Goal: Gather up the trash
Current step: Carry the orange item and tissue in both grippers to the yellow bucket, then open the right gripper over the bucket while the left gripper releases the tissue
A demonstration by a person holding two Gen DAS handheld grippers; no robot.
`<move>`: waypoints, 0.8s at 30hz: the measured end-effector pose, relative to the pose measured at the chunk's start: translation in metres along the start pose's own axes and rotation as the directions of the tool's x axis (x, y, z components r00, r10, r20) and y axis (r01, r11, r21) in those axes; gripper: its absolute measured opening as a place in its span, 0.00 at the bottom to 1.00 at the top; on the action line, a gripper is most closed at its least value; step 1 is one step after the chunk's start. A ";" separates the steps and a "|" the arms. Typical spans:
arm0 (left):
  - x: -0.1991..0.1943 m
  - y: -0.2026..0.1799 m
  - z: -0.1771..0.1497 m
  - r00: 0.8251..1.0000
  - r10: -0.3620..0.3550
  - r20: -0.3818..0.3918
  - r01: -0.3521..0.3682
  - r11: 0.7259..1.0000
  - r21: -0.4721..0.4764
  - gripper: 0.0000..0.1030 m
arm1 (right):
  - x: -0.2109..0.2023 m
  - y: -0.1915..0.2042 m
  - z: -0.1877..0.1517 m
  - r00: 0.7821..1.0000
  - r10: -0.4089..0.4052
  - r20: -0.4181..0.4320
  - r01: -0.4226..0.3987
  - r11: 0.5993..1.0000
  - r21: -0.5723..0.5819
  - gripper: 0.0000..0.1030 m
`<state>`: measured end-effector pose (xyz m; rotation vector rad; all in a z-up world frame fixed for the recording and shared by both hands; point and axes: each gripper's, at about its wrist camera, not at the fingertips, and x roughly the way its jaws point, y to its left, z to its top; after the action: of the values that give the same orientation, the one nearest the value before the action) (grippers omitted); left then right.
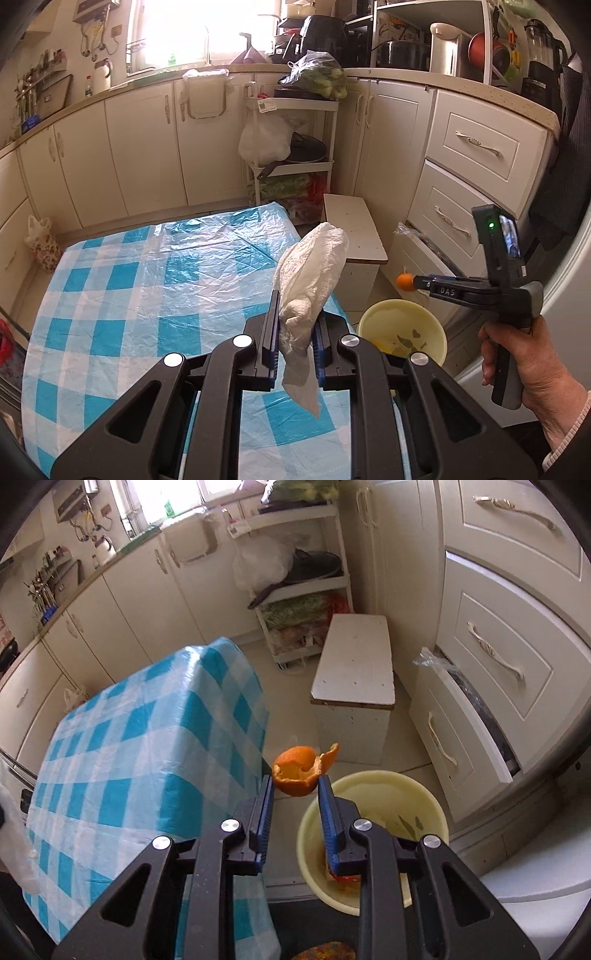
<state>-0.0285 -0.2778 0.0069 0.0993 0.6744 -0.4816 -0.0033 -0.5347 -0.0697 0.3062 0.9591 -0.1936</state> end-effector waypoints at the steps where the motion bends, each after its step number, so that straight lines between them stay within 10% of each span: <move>1: 0.002 -0.002 0.000 1.000 -0.004 -0.002 0.004 1.000 0.002 0.13 | 0.008 -0.007 -0.001 1.000 -0.010 -0.028 0.011 1.000 0.012 0.25; 10: 0.032 -0.033 0.003 0.997 -0.062 -0.036 0.063 0.998 0.011 0.13 | 0.032 -0.029 -0.003 0.993 -0.032 -0.112 0.040 0.997 0.067 0.27; 17: 0.068 -0.076 0.003 0.985 -0.149 -0.091 0.150 0.989 0.012 0.13 | -0.028 -0.036 0.012 0.981 -0.096 0.166 0.071 0.986 0.148 0.62; 24: 0.125 -0.128 -0.004 0.953 -0.232 -0.195 0.233 0.972 -0.017 0.13 | -0.067 -0.060 0.013 0.924 -0.175 0.340 0.095 0.966 0.241 0.71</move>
<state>-0.0050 -0.4399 -0.0660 0.0739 0.8838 -0.7069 -0.0481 -0.5935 -0.0177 0.3930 0.5942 -0.4704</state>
